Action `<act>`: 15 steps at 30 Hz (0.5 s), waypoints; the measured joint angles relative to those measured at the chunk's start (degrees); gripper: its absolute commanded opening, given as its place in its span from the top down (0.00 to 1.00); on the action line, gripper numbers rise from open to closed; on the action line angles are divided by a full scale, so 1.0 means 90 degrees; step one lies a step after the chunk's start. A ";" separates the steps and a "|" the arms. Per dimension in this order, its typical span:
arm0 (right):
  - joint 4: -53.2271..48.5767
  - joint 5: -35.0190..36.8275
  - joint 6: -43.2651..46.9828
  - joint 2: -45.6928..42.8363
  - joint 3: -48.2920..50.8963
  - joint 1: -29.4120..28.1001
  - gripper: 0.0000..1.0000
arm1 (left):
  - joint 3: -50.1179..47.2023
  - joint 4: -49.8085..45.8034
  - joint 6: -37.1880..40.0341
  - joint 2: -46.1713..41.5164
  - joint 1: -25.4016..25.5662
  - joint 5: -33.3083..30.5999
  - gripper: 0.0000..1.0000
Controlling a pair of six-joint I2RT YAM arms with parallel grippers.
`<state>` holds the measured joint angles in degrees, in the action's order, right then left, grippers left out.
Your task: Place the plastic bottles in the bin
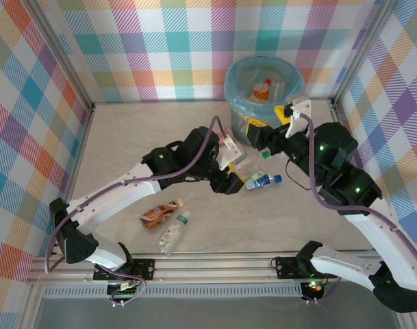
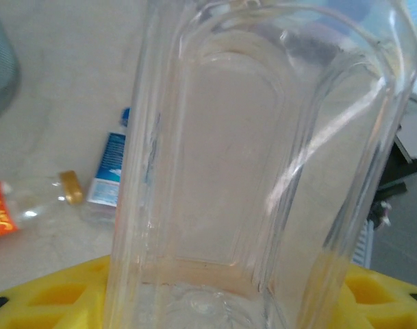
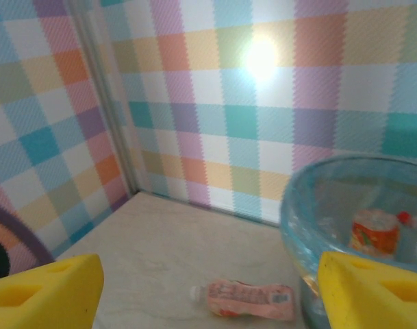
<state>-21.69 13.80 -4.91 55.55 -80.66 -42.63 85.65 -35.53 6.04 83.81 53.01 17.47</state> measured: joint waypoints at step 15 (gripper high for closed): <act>-0.0532 -0.1877 -0.0272 0.0971 -0.1183 0.0058 0.23 | -0.1049 0.1326 -0.0566 -0.1440 -0.0206 -0.1401 0.57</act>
<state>-26.48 -3.09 -7.35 64.29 -91.31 -42.11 76.20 -23.59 0.95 70.85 51.16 4.86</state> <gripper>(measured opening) 0.771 0.564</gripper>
